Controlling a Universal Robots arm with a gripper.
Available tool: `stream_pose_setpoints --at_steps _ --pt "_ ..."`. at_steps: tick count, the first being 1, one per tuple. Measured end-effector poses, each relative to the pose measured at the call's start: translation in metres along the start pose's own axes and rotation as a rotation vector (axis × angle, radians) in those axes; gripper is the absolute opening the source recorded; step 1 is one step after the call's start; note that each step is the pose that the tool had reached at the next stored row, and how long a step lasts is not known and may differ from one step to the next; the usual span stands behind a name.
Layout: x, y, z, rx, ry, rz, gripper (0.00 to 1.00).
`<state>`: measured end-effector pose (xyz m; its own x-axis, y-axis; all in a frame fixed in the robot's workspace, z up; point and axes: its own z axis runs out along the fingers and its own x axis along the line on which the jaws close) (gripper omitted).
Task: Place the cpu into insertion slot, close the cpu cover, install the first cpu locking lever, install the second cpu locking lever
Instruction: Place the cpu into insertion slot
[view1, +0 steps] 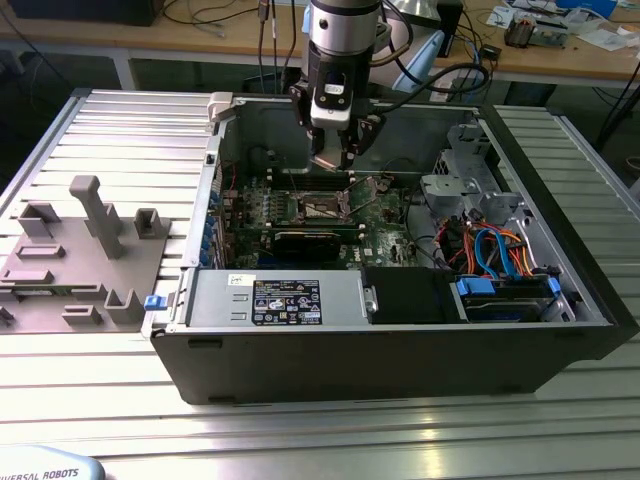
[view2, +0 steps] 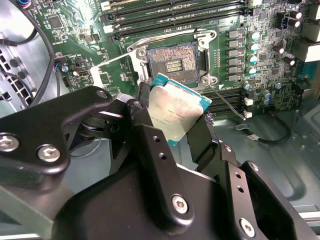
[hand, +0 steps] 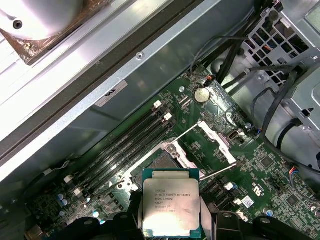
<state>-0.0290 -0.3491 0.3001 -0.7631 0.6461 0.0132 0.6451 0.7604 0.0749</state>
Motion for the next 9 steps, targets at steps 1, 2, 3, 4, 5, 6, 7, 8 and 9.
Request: stream_pose_setpoints --at_steps 1,2,3,4,5,6,7,8,9 --pt "0.0000 0.0000 0.0000 0.0000 -0.0002 0.003 0.54" --pt "0.0000 0.0000 0.0000 0.0000 -0.0004 0.005 0.54" --pt "0.0000 0.0000 0.0001 -0.0001 -0.0005 0.007 0.54" --pt "0.0000 0.0000 0.0001 -0.0001 -0.0007 0.009 0.54" --pt "0.0000 0.0000 0.0001 0.0002 -0.0012 0.011 0.54" --pt "0.0001 -0.0001 0.0002 0.0060 -0.0064 0.012 0.54" --pt "0.0000 0.0000 0.0001 0.0188 -0.0172 0.011 0.54" --pt "0.0000 0.0000 0.0002 0.0297 -0.0265 0.010 0.54" --pt "0.0000 0.0000 0.0001 0.0368 -0.0325 0.010 0.54"
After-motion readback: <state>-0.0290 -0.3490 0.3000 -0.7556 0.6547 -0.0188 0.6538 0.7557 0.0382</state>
